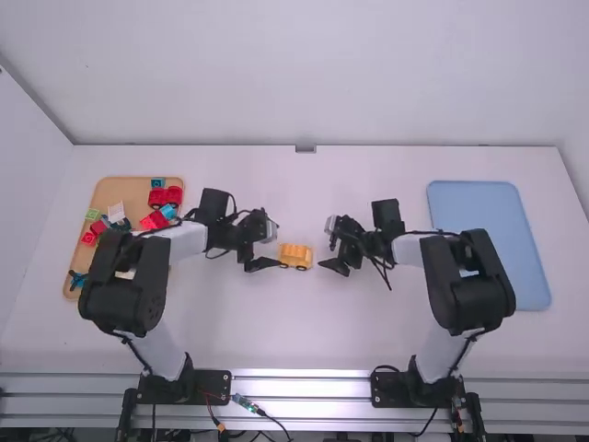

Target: Assemble lego blocks to make yellow taxi

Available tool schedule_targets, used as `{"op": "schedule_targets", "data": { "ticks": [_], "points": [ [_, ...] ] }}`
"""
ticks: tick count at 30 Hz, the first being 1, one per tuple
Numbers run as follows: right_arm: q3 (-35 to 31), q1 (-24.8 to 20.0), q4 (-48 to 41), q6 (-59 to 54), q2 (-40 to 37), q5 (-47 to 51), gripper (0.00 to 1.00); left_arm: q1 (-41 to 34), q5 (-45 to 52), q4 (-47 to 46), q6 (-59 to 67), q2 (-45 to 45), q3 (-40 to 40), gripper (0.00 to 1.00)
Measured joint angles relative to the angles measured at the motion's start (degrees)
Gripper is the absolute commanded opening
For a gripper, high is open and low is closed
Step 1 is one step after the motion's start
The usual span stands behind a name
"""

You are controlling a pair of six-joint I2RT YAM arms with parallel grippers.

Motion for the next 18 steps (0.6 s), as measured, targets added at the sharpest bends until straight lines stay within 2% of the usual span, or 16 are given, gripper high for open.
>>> {"op": "schedule_targets", "data": {
  "ticks": [3, 6, 9, 12, 15, 18],
  "points": [
    [-0.1, 2.6, 4.9, 2.6, 1.7, -0.6, 1.0, 4.0, 2.8, -4.2, 3.2, -0.1, 2.6, 0.99],
    [-2.1, 4.9, 16.7, 6.7, 4.3, -1.1, 0.99, 9.3, 6.5, -9.9, 7.5, -0.1, 5.0, 0.99],
    [-6.3, 6.9, 29.6, 11.8, 6.0, -0.9, 0.99, 13.3, 9.3, -12.2, 10.8, -0.1, 5.5, 0.99],
    [-9.4, 9.0, 38.8, 16.6, 6.9, 0.9, 0.99, 14.9, 10.7, -12.3, 12.3, -0.1, 5.5, 0.99],
    [-9.8, 11.2, 43.0, 20.1, 8.7, 2.6, 0.99, 15.0, 11.6, -12.3, 13.2, -0.1, 5.5, 0.99],
    [-7.5, 13.0, 41.4, 22.9, 12.5, 3.3, 0.99, 14.8, 12.4, -11.0, 13.8, -0.1, 4.9, 0.99]
  ]
}}
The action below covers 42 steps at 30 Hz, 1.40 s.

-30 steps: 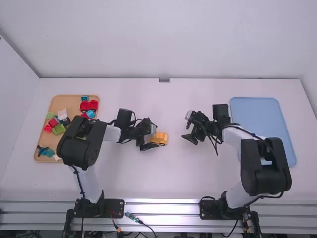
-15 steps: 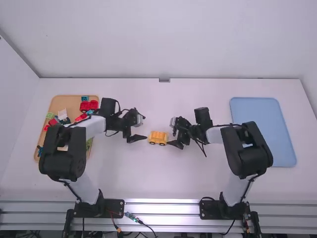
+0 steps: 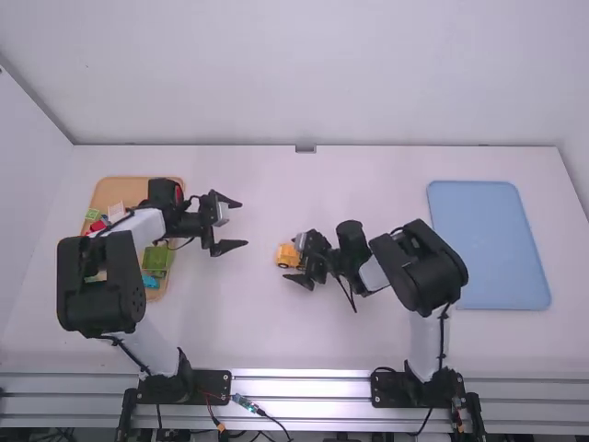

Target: Assemble lego blocks to make yellow taxi

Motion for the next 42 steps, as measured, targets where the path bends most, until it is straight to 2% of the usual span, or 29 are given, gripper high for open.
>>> {"op": "schedule_targets", "data": {
  "ticks": [5, 10, 12, 15, 19, 22, 26, 29, 34, 36, 38, 42],
  "points": [
    [4.6, 0.1, -2.4, 1.4, 3.9, 0.8, 0.99, 0.0, 0.2, 0.2, 0.1, 0.0, -0.7, 0.99],
    [5.6, 0.3, -1.9, 1.4, 4.0, 1.0, 1.0, 0.0, 0.2, 0.3, 0.1, 0.0, -0.7, 0.99],
    [5.6, 0.5, -1.9, 1.5, 4.0, 1.4, 0.93, 0.0, 0.2, 0.4, 0.1, 0.0, -0.7, 0.99],
    [5.6, 0.7, -2.1, 1.4, 4.0, 2.0, 0.76, 0.0, 0.2, 0.3, 0.1, 0.0, -0.7, 0.99],
    [6.0, 0.7, -2.2, 1.9, 4.9, 2.0, 0.64, 0.0, 0.2, 0.2, 0.1, 0.0, -0.7, 0.99],
    [7.0, 0.7, -1.8, 2.5, 6.0, 1.4, 0.59, 0.0, 0.2, 0.2, 0.1, 0.0, -0.7, 0.99],
    [7.5, 0.7, -1.8, 2.4, 6.3, 1.0, 0.45, 0.0, 0.2, 0.2, 0.1, 0.0, -0.7, 0.99],
    [7.5, 0.5, -1.8, 2.5, 6.3, 0.7, 0.41, 0.0, 0.2, 0.2, 0.1, 0.0, -0.7, 0.99],
    [7.3, -2.3, -2.2, 3.5, 6.1, -1.6, 0.39, 0.0, 0.2, 0.0, 0.1, 0.0, -0.7, 0.99],
    [6.3, -4.7, -2.5, 4.1, 4.6, -1.9, 0.39, 0.0, 0.2, 0.0, 0.1, 0.0, -0.7, 0.99],
    [5.0, -7.0, -3.6, 4.3, 1.8, -1.9, 0.39, 0.0, 0.2, 0.0, 0.1, 0.0, -0.7, 0.99],
    [2.6, -13.2, -11.3, 4.2, -8.5, 0.5, 0.38, -1.3, 0.2, 0.3, 0.1, 0.0, -0.7, 0.99]
  ]
}}
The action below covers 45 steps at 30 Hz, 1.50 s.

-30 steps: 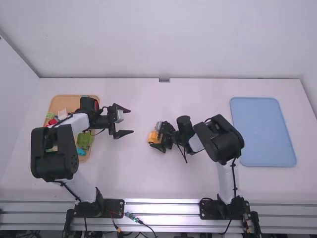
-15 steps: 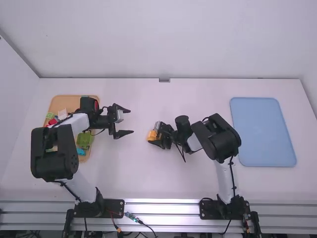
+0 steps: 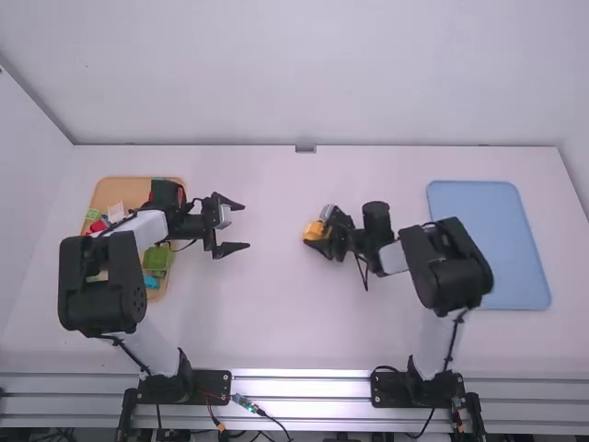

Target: Assemble lego blocks to make yellow taxi

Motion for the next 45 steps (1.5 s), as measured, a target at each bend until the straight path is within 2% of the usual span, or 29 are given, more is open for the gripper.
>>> {"op": "schedule_targets", "data": {
  "ticks": [4, 6, 8, 10, 11, 13, 14, 16, 19, 23, 25, 27, 31, 37, 40, 45],
  "points": [
    [-1.2, -8.0, -13.0, -2.3, -13.5, 7.9, 0.3, -3.5, -0.9, 1.8, 0.0, 0.0, 0.0, 0.99],
    [-1.2, -10.8, -16.7, -3.0, -17.0, 11.0, 0.29, -5.2, -1.8, 2.4, 0.0, 0.0, 0.0, 0.99],
    [-1.3, -16.3, -22.1, -3.7, -22.2, 16.1, 0.28, -7.4, -3.1, 3.2, 0.0, 0.0, 0.0, 0.99],
    [-1.3, -18.8, -23.5, -3.9, -23.8, 17.9, 0.28, -8.3, -3.5, 3.4, 0.0, 0.0, 0.0, 0.99],
    [-1.3, -22.3, -24.7, -4.2, -25.4, 19.8, 0.28, -9.5, -4.1, 4.0, 0.0, 0.0, 0.0, 0.99],
    [-1.3, -27.8, -25.2, -4.4, -26.6, 21.6, 0.28, -10.7, -4.7, 4.4, 0.0, 0.0, 0.0, 0.99],
    [-1.3, -28.6, -25.2, -4.5, -26.7, 21.7, 0.28, -10.9, -4.8, 4.5, 0.0, 0.0, 0.0, 0.99],
    [-1.3, -34.2, -25.6, -4.6, -26.7, 22.9, 0.28, -11.6, -5.1, 4.7, 0.0, 0.0, 0.0, 0.99],
    [-1.6, -39.7, -25.5, -4.9, -26.7, 23.5, 0.27, -12.0, -5.5, 4.7, 0.0, 0.0, 0.0, 0.99],
    [-3.2, -44.2, -23.2, -6.3, -26.7, 21.6, 0.26, -12.0, -6.1, 4.7, 0.0, 0.0, 0.0, 0.99],
    [-5.4, -47.4, -18.8, -7.0, -26.1, 18.5, 0.27, -12.0, -6.2, 4.7, 0.0, 0.0, 0.0, 0.99],
    [-5.6, -48.7, -16.7, -7.1, -24.6, 17.0, 0.27, -11.9, -6.3, 4.8, 0.0, 0.0, 0.0, 0.99],
    [-5.6, -51.3, -11.1, -6.9, -16.4, 14.4, 0.27, -12.0, -6.3, 4.7, 0.0, 0.0, 0.0, 0.99],
    [-4.3, -51.3, -9.6, -5.4, -6.5, 11.9, 0.27, -12.0, -6.3, 4.7, 0.0, 0.0, 0.0, 0.99],
    [-2.2, -50.6, -10.2, -4.7, -4.1, 11.9, 0.32, -11.9, -6.3, 4.4, 0.0, 0.0, 0.0, 0.99],
    [-0.4, -49.3, -11.8, -4.6, -4.0, 13.4, 0.33, -11.9, -6.3, 4.4, 0.0, 0.0, 0.0, 0.99]
  ]
}}
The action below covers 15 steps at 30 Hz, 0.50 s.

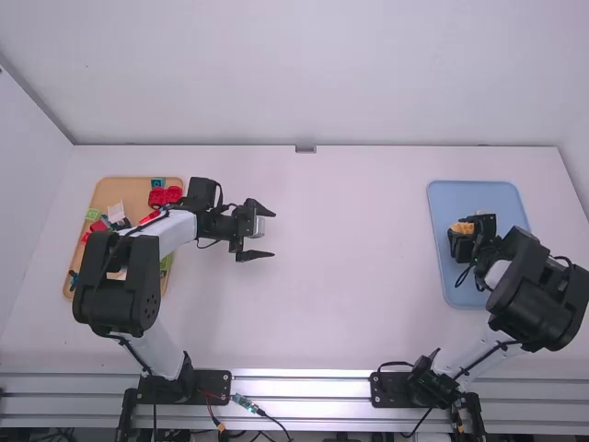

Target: Assemble lego blocks to make yellow taxi

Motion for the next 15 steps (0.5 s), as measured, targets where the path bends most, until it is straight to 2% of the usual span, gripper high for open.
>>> {"op": "schedule_targets", "data": {
  "ticks": [1, 4, 13, 15],
  "points": [
    [0.2, 0.0, -0.3, 0.0, 0.0, 0.1, 0.35, 0.0, 0.0, 0.0, 0.0, 0.0, 0.0, 0.99],
    [0.5, -0.2, -0.4, 0.0, 0.0, 0.5, 0.55, 0.0, 0.0, -0.1, 0.0, 0.0, 0.0, 0.99],
    [0.6, -1.0, -0.9, 0.2, 0.2, 0.9, 0.58, 0.0, 0.0, -0.2, 0.0, 0.0, 0.0, 0.99],
    [0.6, -1.5, -1.3, 0.2, 0.2, 0.9, 0.64, 0.0, 0.0, -0.2, 0.0, 0.0, 0.0, 0.99]
  ]
}}
